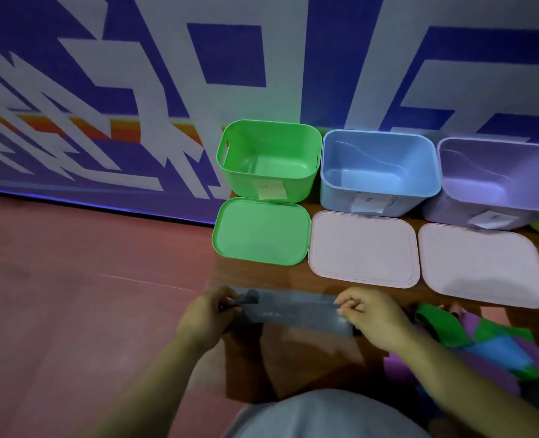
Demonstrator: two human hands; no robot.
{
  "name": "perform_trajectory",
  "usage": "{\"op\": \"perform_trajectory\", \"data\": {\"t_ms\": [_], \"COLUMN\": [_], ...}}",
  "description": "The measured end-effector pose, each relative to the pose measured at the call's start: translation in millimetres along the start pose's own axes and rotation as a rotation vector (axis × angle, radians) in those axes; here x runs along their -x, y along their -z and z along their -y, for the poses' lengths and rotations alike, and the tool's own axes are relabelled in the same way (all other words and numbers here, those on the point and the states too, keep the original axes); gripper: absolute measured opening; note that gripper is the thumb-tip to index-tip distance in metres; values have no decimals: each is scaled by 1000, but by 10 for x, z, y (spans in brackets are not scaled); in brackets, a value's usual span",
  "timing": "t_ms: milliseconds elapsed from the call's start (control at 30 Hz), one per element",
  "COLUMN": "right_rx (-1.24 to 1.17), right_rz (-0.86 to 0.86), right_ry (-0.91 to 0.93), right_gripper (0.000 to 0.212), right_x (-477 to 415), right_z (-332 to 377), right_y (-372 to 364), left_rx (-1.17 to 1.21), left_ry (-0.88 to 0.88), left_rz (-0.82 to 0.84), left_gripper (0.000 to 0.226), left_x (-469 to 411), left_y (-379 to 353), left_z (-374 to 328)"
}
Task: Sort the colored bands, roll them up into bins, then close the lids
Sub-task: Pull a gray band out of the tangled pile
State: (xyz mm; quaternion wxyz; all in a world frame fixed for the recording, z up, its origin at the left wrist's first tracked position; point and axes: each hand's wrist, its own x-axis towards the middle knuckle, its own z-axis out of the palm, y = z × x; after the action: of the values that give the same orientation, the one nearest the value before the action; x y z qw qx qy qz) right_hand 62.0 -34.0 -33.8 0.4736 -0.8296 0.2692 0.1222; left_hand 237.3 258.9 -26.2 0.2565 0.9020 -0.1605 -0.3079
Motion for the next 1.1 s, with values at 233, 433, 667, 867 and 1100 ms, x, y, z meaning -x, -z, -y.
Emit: {"op": "perform_trajectory", "data": {"t_ms": [233,433,667,867,1100], "right_rx": [179,290,312,380,401], "right_rz": [-113,-188,-171,-209,-335], "right_ry": [-37,-49,-8,115,130], "right_gripper": [14,14,18,26,29], "right_x": [-202,-312,-211,205,861], "right_z": [50,-4,-87,-280,-772], "right_y": [-194,-182,0,275,787], "left_rx": [-142,-254,-281,-272,-121], "left_ry": [-26,-73,-173,-279,-453], "left_rz": [75,54,-90,-190,-3], "left_gripper": [22,32,40,33,39], "left_x": [-462,-583,-386,-75,248], "left_y": [22,-63,-155,-431,-1041], "left_z": [32,23,-110,-469,-1112]}}
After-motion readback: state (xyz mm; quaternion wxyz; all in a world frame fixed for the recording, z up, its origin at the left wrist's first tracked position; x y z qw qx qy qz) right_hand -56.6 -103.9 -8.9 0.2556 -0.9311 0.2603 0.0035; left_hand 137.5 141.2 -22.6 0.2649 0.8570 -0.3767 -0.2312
